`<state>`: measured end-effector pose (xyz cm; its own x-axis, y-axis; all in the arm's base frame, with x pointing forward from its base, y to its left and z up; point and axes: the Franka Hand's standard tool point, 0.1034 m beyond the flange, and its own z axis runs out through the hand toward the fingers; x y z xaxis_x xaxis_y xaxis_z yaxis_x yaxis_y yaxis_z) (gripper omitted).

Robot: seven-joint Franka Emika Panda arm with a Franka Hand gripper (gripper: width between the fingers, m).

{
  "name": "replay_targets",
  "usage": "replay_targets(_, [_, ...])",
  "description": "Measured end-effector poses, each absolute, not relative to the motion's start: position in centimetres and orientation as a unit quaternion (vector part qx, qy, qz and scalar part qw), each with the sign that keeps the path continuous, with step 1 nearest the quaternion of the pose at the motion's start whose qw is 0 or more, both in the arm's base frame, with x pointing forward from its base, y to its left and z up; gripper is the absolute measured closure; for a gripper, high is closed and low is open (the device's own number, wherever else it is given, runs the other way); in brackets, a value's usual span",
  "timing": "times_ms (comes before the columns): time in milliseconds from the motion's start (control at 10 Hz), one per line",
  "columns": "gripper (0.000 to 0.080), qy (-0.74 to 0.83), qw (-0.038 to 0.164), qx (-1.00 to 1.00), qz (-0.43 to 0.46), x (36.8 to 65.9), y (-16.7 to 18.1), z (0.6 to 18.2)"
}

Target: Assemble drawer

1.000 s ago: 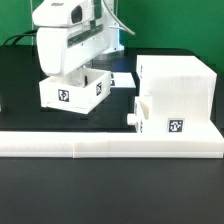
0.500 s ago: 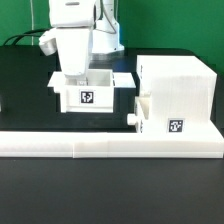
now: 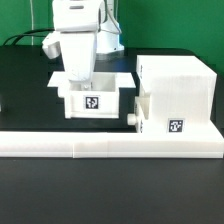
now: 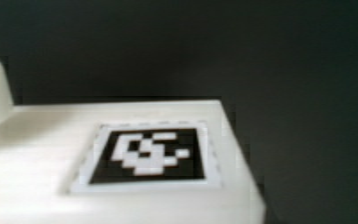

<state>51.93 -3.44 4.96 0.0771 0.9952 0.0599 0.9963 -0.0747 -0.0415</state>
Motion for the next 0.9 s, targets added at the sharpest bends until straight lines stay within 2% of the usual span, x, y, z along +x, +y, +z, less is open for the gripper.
replay_targets(200, [0.0757,-0.666,0.038,-0.745,-0.009,53.6,-2.3,5.2])
replay_targets(700, [0.0757,-0.671,0.040,-0.740,-0.005,53.2,-2.1,5.0])
replay_targets(900, [0.0757,-0.679,0.040,-0.733,-0.001,53.4,-1.8,6.2])
